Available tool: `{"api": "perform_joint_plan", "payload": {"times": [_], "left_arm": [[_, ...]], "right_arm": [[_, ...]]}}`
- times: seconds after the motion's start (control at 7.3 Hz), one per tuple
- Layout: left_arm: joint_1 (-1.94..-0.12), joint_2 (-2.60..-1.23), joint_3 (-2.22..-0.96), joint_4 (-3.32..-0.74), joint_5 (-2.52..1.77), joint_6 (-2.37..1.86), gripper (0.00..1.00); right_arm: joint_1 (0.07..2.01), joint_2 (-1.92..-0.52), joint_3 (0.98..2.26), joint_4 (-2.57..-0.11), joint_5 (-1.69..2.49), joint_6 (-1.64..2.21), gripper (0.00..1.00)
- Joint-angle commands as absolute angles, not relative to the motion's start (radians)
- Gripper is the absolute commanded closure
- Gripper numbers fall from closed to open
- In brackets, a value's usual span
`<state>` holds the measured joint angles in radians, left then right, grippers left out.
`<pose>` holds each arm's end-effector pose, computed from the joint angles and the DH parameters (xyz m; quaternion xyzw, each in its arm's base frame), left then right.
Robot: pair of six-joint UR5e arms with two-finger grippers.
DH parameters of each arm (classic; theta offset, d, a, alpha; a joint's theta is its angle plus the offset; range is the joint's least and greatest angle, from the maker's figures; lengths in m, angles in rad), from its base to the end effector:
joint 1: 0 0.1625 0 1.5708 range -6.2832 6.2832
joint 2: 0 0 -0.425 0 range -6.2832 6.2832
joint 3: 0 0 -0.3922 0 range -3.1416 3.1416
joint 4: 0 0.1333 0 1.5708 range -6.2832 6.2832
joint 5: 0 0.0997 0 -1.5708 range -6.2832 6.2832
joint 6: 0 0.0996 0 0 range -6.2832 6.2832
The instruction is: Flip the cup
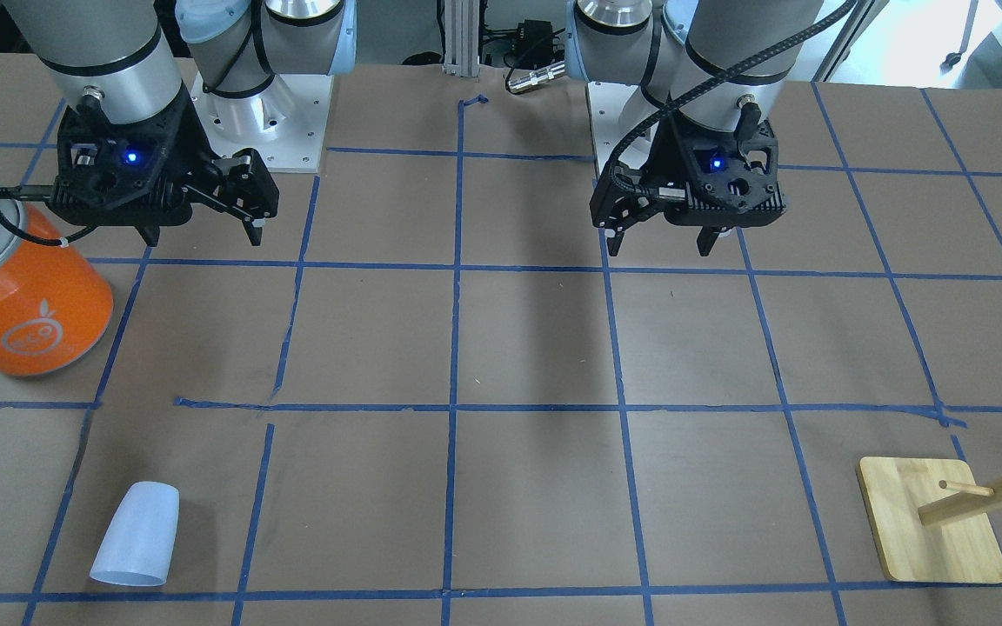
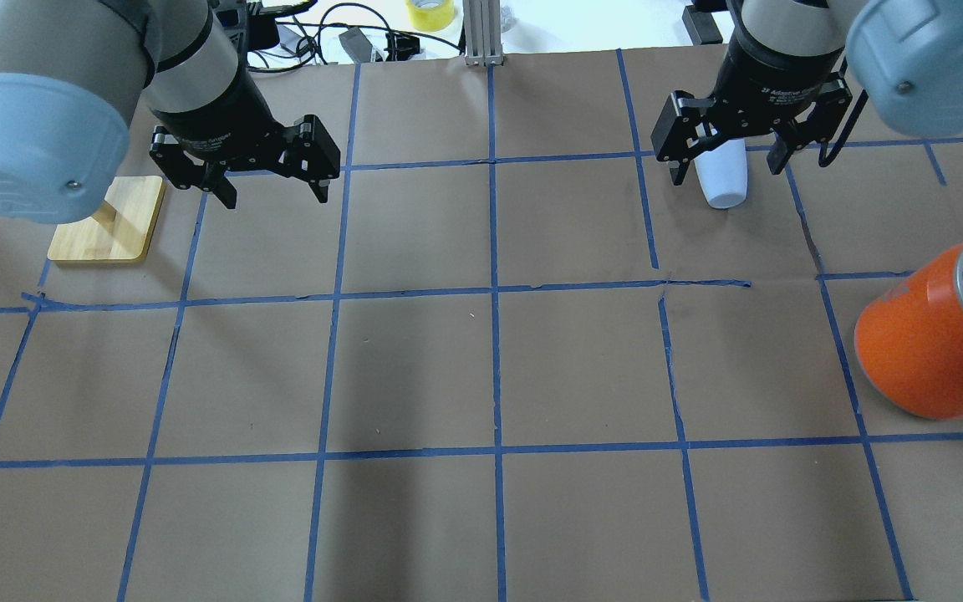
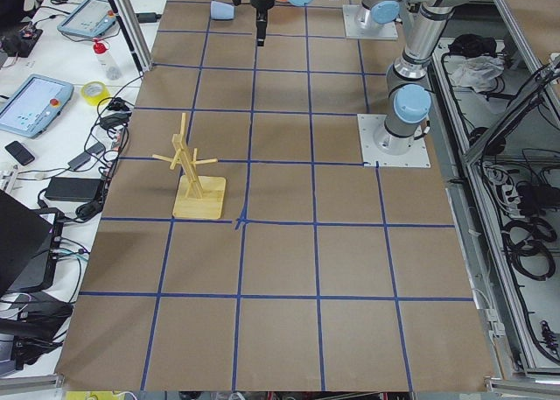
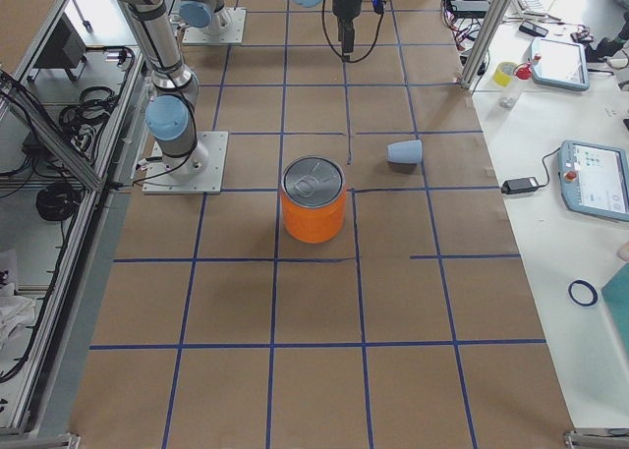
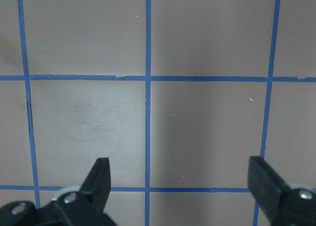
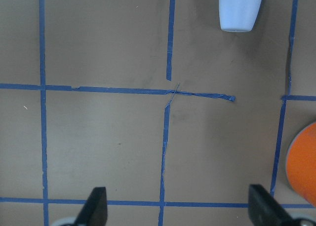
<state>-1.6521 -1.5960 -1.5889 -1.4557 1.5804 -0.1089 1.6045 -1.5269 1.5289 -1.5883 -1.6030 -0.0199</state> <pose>-0.1733 -0.4967 0.4782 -0.0140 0.9992 -0.0362 0.0014 0.1473 -0.5074 0.4883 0.0267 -0.9995 0.0079 0.0160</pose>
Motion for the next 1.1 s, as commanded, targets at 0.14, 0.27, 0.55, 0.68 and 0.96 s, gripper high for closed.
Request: {"api": "perform_joint_plan", "payload": {"times": [0.14, 0.27, 0.55, 0.68, 0.96], "left_arm": [[-1.652, -1.597, -1.591, -1.456, 1.58, -0.109, 0.0], [-1.654, -1.598, -1.591, -1.457, 1.582, -0.109, 0.0], [-1.654, -1.597, -1.591, -1.457, 1.582, -0.107, 0.0], [-1.654, -1.594, -1.591, -1.459, 1.582, -0.107, 0.0], [-1.652, -1.594, -1.591, -1.459, 1.582, -0.106, 0.0]], "right_arm": [[1.605, -1.525, 1.522, -1.592, -1.601, -0.023, 0.0], [1.603, -1.514, 1.513, -1.592, -1.603, -0.025, 0.0], [1.576, -1.459, 1.5, -1.595, -1.612, -0.041, 0.0], [1.524, -1.421, 1.449, -1.594, -1.612, -0.058, 0.0], [1.464, -1.23, 1.332, -1.659, -1.615, -0.167, 0.0]]}}
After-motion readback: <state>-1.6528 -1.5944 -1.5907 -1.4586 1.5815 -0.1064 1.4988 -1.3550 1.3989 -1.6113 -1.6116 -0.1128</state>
